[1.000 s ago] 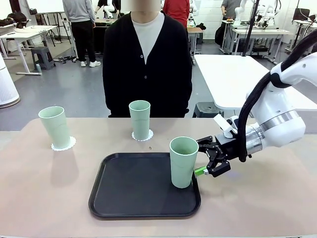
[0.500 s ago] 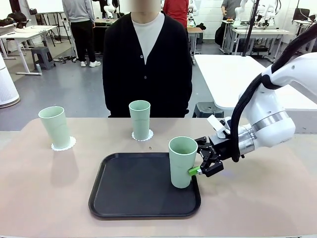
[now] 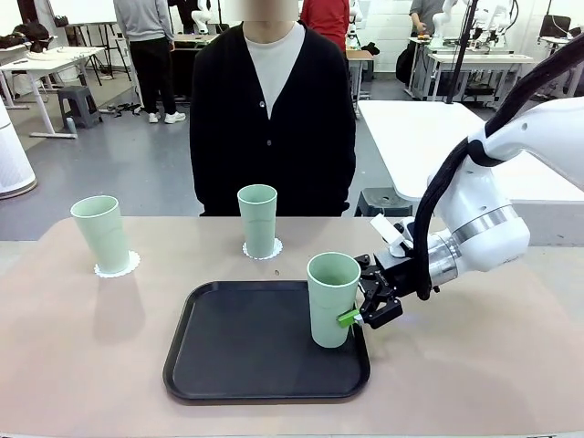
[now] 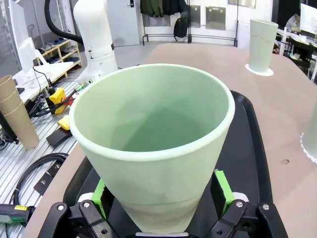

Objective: Place coasters on the table and set cups on them.
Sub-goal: Take one Reusable plastic cup from the Flat Tray and place it on a coaster set by the human.

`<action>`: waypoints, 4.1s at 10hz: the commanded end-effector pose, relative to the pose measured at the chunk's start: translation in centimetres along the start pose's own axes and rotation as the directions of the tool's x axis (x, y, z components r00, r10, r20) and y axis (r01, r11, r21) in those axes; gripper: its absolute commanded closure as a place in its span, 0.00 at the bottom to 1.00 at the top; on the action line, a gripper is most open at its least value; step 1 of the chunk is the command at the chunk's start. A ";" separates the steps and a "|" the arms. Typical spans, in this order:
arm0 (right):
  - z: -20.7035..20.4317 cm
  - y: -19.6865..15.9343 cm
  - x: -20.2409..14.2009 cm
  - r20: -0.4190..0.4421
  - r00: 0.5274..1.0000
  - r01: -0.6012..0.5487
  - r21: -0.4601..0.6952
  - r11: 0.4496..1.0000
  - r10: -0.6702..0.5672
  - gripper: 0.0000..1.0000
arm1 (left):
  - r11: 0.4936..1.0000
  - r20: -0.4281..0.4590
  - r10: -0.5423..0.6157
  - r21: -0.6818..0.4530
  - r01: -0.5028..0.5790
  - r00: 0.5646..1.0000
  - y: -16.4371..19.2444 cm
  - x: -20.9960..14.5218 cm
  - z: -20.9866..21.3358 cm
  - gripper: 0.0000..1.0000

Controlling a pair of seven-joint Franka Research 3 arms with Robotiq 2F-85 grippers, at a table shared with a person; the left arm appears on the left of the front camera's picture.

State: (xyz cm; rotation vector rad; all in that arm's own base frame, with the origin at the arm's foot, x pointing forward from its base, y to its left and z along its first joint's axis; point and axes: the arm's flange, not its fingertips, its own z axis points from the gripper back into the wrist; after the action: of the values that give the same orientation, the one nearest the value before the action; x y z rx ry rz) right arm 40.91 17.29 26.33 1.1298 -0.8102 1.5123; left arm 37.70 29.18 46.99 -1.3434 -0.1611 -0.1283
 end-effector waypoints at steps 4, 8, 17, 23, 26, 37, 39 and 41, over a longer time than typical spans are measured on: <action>-0.7 -0.7 0.0 0.067 0.997 -0.029 0.031 0.999 0.026 1.00 | 1.000 0.010 0.004 0.000 -0.004 1.000 -0.1 0.0 0.1 0.00; 3.3 1.8 7.5 0.025 1.000 -0.002 -0.116 0.993 0.005 1.00 | 1.000 0.010 0.004 0.000 -0.004 1.000 -0.1 0.0 0.1 0.00; 8.5 4.6 18.3 0.007 0.998 -0.056 -0.194 0.979 0.058 1.00 | 1.000 0.010 0.004 0.000 -0.004 1.000 -0.1 0.0 0.1 0.00; 27.4 -3.2 14.6 0.054 0.998 0.048 -0.291 0.956 -0.034 0.16 | 1.000 0.010 0.004 0.000 -0.004 1.000 -0.1 0.0 0.1 0.00; 35.4 -2.1 12.1 0.176 0.984 0.102 -0.372 0.923 -0.038 0.16 | 1.000 0.010 0.004 0.000 -0.004 1.000 -0.1 0.0 0.1 0.00; 38.3 -4.2 5.0 0.123 0.985 0.161 -0.386 0.908 -0.122 0.16 | 1.000 0.010 0.004 0.000 -0.004 1.000 -0.1 0.0 0.1 0.00; 38.4 -6.5 0.7 0.118 0.982 0.184 -0.378 0.907 -0.150 0.16 | 1.000 0.010 0.004 0.000 -0.004 1.000 -0.1 0.0 0.1 0.00; 37.5 -8.1 -2.9 0.092 0.981 0.191 -0.334 0.923 -0.170 0.16 | 1.000 0.010 0.004 0.000 -0.004 1.000 -0.1 0.0 0.1 0.00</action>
State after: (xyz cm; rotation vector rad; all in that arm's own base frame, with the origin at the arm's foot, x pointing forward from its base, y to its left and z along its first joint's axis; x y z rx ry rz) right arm 56.62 -15.72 35.01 0.9697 -0.9621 1.0849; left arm 37.69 29.21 46.97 -1.3440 -0.1614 -0.1277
